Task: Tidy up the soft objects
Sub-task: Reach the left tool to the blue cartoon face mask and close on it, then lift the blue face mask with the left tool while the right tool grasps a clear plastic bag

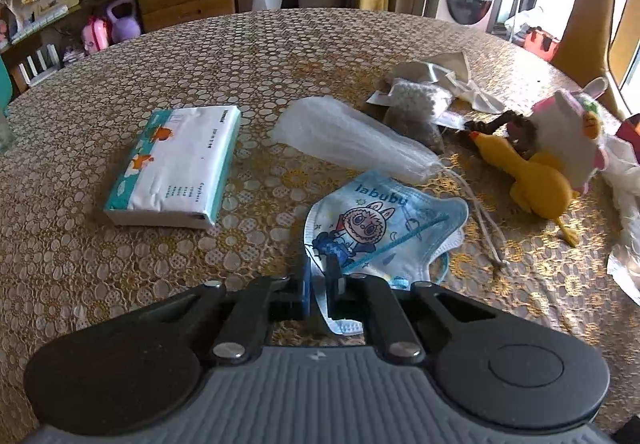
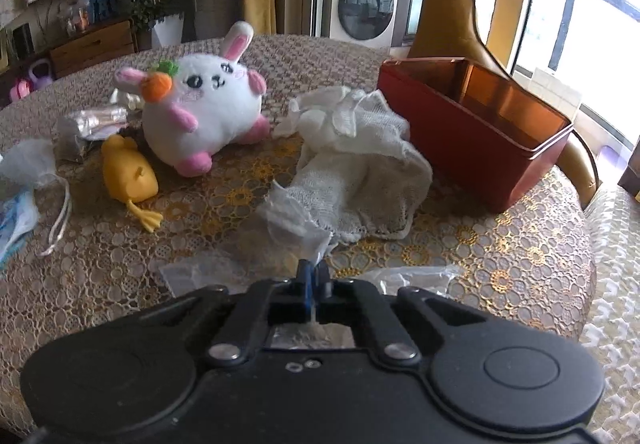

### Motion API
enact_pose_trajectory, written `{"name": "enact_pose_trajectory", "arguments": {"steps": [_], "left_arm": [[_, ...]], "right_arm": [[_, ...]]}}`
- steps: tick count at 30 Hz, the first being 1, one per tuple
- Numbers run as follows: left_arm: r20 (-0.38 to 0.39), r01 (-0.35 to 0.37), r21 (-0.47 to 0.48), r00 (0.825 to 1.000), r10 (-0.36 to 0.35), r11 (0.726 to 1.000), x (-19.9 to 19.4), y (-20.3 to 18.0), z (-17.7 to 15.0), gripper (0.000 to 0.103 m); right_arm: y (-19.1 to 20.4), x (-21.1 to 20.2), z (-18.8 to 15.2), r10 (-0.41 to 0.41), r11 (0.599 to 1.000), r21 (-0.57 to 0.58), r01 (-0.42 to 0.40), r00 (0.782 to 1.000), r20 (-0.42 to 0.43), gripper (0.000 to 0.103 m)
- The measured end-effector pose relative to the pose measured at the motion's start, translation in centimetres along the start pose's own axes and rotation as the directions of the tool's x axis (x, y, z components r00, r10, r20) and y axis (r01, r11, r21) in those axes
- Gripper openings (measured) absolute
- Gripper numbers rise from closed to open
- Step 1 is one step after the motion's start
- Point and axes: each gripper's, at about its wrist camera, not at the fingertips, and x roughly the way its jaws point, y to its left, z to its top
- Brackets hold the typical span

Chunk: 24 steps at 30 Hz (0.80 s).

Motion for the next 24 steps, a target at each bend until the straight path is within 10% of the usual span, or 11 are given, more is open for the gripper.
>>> {"name": "enact_pose_trajectory", "arguments": {"steps": [19,23,24], "left_arm": [[0.014,0.157,0.068,0.987,-0.159,0.985,-3.1,-2.5,0.0,0.014],[0.021,0.161,0.092,0.986,-0.164,0.983,-2.5,-2.7,0.4,0.080],[0.024,0.168,0.100,0.985,-0.171,0.981,-2.4,-2.9,0.5,0.082]], "right_arm": [[-0.5,-3.2,0.2,0.095,0.995,0.024,-0.096,0.995,0.044,0.001],[-0.5,-3.1,0.2,0.103,0.994,0.025,-0.104,0.994,0.039,0.001],[-0.6,-3.0,0.2,0.104,0.994,0.026,-0.105,0.994,0.039,0.001]]}}
